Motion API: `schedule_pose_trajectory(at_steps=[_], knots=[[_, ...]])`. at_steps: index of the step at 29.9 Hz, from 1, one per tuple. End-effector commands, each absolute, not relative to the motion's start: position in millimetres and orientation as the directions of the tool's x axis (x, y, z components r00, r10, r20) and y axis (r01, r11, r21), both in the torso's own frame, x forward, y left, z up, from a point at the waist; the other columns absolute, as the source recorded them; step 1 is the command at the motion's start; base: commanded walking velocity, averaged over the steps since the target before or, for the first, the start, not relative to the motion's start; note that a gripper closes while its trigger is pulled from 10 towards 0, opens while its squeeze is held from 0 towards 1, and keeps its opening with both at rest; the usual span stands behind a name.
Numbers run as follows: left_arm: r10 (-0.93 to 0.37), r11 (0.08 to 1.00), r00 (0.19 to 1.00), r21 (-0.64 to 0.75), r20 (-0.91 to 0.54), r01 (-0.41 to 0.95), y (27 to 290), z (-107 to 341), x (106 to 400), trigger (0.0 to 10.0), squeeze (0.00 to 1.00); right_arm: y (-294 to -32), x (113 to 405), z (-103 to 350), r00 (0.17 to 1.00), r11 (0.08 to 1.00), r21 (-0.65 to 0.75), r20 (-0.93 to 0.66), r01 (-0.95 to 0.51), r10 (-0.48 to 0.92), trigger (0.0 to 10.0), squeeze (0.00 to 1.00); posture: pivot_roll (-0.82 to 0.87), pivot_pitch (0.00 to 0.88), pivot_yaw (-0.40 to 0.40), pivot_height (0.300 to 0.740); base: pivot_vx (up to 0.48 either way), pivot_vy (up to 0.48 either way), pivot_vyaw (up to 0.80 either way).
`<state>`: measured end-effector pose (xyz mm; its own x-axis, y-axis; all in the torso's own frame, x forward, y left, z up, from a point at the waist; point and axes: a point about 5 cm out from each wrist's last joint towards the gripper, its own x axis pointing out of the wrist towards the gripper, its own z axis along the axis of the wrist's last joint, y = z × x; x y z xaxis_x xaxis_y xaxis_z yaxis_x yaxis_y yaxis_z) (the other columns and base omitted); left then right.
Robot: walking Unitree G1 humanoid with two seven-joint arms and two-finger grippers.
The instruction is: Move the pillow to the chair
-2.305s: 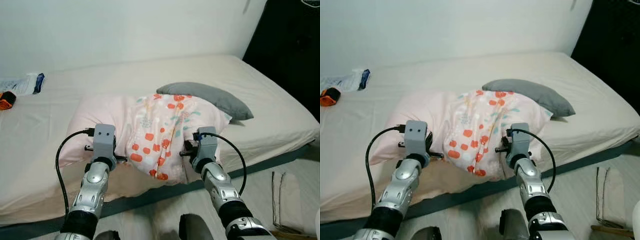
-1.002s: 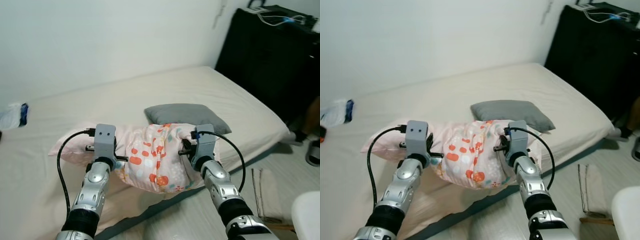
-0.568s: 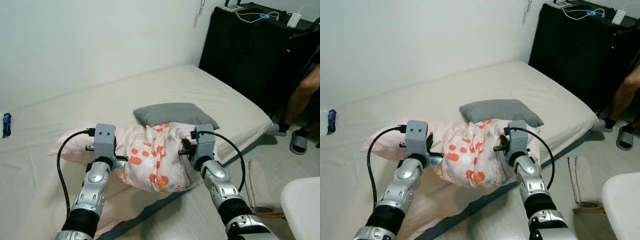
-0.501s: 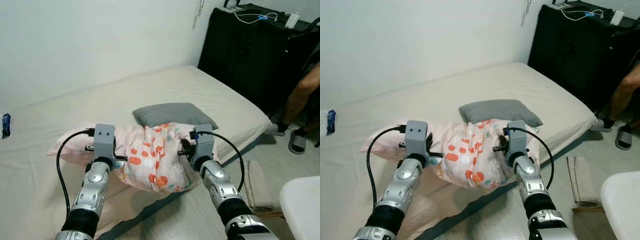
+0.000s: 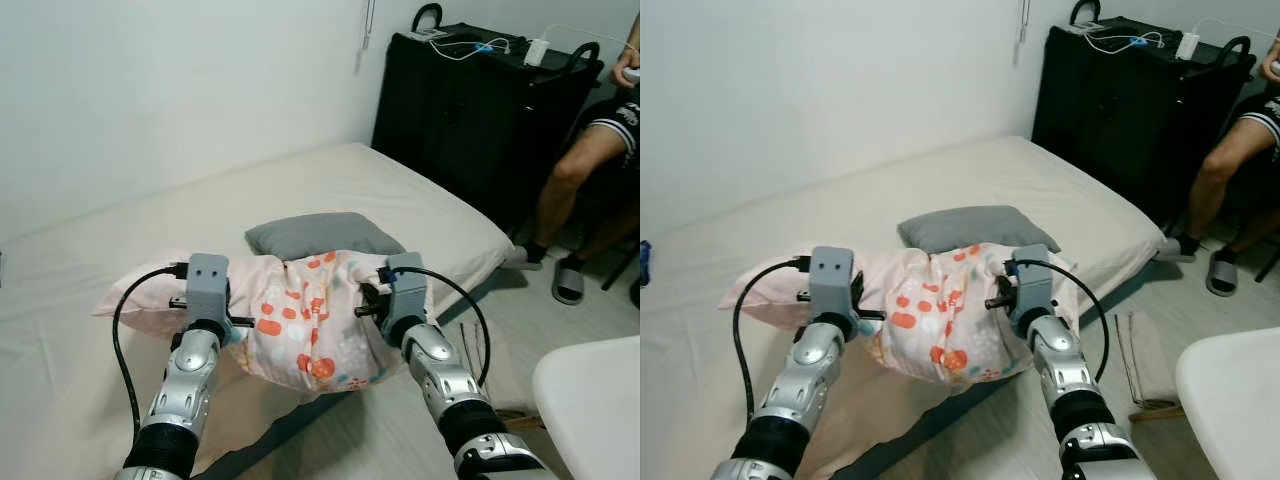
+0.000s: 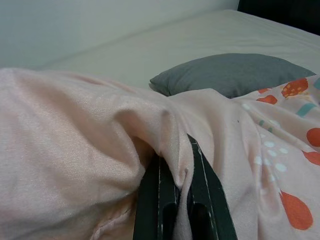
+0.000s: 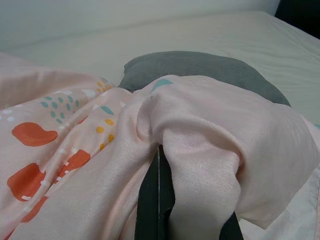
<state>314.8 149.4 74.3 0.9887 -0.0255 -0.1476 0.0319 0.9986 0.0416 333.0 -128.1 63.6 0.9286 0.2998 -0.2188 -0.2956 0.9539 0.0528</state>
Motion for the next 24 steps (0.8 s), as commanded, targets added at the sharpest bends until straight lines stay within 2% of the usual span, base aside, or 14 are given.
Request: schedule_pose_trajectory(at_steps=[1, 24], knots=[[-0.067, 0.997, 0.993, 0.032, -0.100, 0.071, 138.9, 81.0, 316.8, 10.0, 0.00, -115.6, 335.7, 68.8, 0.920, 0.939, 0.061, -0.190, -0.339, 0.344, 10.0, 0.00, -0.03, 0.000, -0.085, 0.740, 0.000, 0.000, 0.00], [-0.083, 0.995, 0.990, 0.037, -0.115, 0.088, 135.4, 78.5, 317.1, 10.0, 0.00, -115.3, 336.0, 66.0, 0.920, 0.942, 0.061, -0.204, -0.330, 0.335, 10.0, 0.00, -0.03, 0.006, -0.076, 0.740, 0.000, 0.000, 0.00]])
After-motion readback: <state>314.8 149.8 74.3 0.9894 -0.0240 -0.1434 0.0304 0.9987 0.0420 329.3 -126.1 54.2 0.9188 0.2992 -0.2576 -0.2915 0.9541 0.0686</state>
